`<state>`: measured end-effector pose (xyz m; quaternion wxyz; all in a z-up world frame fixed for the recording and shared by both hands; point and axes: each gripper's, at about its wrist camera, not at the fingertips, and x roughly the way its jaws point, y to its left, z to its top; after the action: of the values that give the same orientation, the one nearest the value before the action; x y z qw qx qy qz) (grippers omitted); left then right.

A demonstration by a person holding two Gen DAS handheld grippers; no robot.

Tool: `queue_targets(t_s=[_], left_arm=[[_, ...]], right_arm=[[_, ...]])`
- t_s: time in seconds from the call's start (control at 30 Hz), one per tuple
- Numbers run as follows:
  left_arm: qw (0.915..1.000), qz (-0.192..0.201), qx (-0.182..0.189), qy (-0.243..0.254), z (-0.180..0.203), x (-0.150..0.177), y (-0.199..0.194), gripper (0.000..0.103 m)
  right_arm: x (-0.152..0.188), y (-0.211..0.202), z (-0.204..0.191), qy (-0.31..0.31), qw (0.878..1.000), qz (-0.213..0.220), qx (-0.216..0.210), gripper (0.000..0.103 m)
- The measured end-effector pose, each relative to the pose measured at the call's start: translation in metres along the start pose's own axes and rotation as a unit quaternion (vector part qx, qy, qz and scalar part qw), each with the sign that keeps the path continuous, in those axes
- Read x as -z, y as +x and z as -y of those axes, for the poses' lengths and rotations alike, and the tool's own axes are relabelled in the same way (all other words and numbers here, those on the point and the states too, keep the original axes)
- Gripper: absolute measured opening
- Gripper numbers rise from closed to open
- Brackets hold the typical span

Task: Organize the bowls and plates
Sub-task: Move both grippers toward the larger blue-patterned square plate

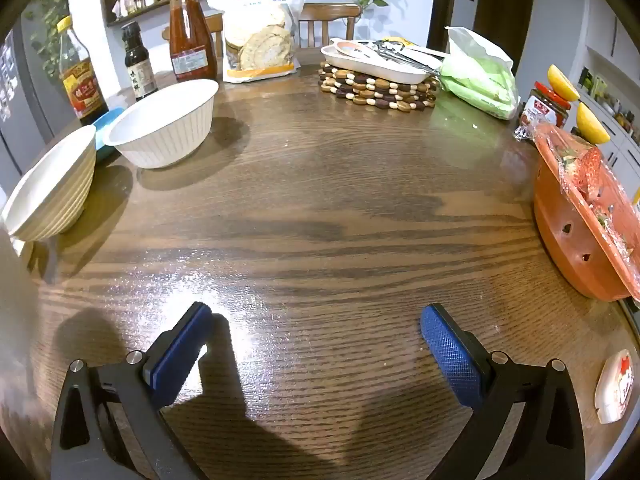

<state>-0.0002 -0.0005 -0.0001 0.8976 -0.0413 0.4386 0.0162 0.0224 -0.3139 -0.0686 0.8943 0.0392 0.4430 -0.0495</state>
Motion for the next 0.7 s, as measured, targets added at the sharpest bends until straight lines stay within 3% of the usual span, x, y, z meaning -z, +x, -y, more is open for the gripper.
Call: queue_targets(t_s=[0.2, 0.37, 0.7], left_arm=[[0.9998, 0.005, 0.013, 0.013, -0.003, 0.009, -0.008, 0.103], [0.9995, -0.018, 0.009, -0.026, -0.029, 0.021, -0.011, 0.103], [0.9993, -0.012, -0.012, -0.034, -0.004, 0.009, -0.033, 0.103]], right_arm=[[0.004, 0.005, 0.0, -0.001, 1.0, 0.003, 0.001, 0.103], [0.006, 0.01, 0.0, -0.001, 1.0, 0.001, 0.001, 0.103], [0.012, 0.019, 0.001, -0.001, 1.0, 0.002, 0.001, 0.103]])
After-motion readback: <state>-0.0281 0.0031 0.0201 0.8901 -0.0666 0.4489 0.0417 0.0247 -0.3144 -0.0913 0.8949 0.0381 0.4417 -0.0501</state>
